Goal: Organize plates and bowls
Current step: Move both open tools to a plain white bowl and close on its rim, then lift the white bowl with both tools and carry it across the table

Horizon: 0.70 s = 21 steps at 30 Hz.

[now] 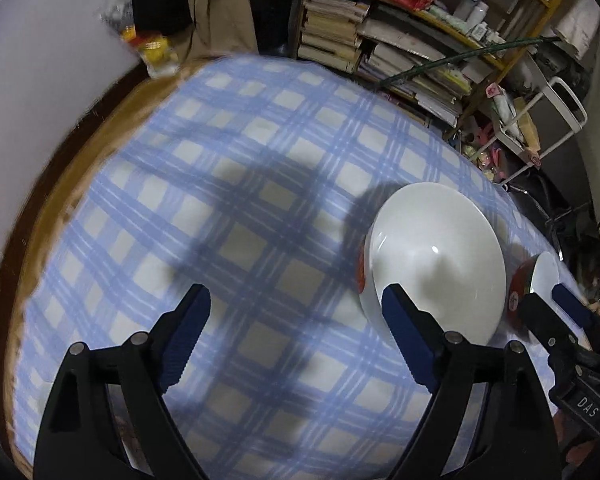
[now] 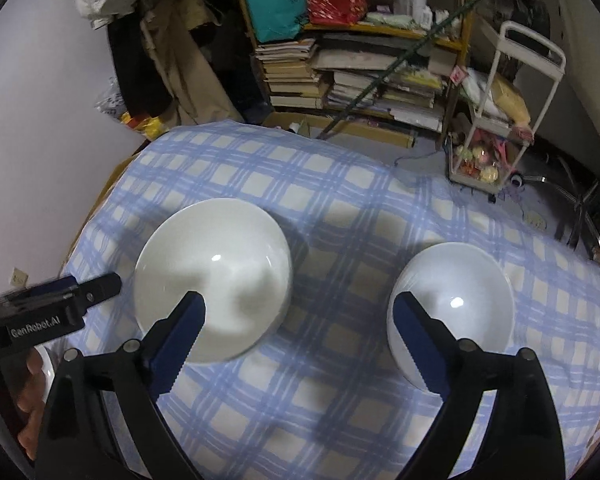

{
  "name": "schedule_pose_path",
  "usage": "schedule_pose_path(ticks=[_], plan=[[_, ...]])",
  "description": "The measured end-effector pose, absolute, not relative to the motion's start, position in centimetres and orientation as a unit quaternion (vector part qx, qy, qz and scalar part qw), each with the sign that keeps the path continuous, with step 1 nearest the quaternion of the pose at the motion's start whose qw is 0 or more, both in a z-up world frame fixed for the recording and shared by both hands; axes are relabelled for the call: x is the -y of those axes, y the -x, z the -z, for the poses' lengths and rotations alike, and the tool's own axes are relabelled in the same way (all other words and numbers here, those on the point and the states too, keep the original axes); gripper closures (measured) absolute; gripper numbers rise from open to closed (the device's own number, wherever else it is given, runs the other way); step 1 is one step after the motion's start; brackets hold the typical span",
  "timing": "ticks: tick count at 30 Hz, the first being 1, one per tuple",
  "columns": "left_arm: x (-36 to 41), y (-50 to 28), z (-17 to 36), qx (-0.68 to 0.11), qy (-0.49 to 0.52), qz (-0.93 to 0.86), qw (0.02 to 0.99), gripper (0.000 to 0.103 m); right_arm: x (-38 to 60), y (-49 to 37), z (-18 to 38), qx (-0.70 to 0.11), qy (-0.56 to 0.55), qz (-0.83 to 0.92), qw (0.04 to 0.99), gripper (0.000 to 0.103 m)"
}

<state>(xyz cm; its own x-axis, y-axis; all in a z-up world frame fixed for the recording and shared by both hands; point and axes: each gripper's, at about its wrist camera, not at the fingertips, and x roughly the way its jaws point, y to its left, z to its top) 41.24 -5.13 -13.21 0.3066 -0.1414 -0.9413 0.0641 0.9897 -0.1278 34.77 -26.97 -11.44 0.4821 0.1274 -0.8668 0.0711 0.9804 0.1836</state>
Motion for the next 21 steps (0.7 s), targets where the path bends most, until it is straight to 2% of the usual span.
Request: schedule_pose_path(ticks=[2,4,6,7,8,9,12,14,16,17,18,21], plan=[[5.1,-41.6,14.0,-0.592,0.047,0.068,0.801,0.017,27.3,-35.1,11.8,-0.507,-0.124,-0.028,0.853,0.005],[5.3,-41.9,14.4,-0.594,0.048,0.066,0.8,0.017,27.3,-35.5,12.3,-0.51,-0.135,-0.04,0.849,0.011],[5.6,-42.1,14.8,-0.593,0.046,0.065,0.801,0.019,27.0,-35.8,12.7,-0.514,-0.125,-0.037,0.847,0.026],[5.7,-42.1,15.0,-0.593,0.052,0.07,0.8,0.02,26.9,-36.0,13.0,-0.519,-0.12,-0.036,0.845,0.029],[5.7,-42.1,15.1,-0.591,0.058,0.077,0.801,0.026,26.7,-36.2,13.4,-0.526,-0.116,-0.038,0.842,0.038],[5.8,-42.0,15.2,-0.59,0.064,0.085,0.8,0.034,26.5,-36.4,13.6,-0.533,-0.112,-0.04,0.838,0.043],[6.0,-42.0,15.8,-0.593,0.075,0.099,0.796,0.055,25.8,-36.7,14.6,-0.551,-0.086,-0.039,0.829,0.07],[6.0,-42.0,16.4,-0.605,0.095,0.097,0.784,0.059,25.6,-36.9,15.3,-0.56,-0.076,-0.035,0.825,0.076],[6.1,-42.0,16.5,-0.606,0.11,0.099,0.781,0.068,25.4,-36.7,15.5,-0.561,-0.08,-0.04,0.823,0.08],[6.3,-42.0,16.5,-0.606,0.113,0.1,0.781,0.074,25.1,-36.6,15.6,-0.562,-0.078,-0.045,0.823,0.085],[6.4,-42.0,16.6,-0.607,0.114,0.102,0.78,0.08,24.8,-36.4,15.6,-0.56,-0.073,-0.049,0.824,0.085],[7.5,-42.0,16.7,-0.627,0.095,0.115,0.764,0.091,23.6,-36.2,15.8,-0.561,-0.026,-0.039,0.826,0.085]])
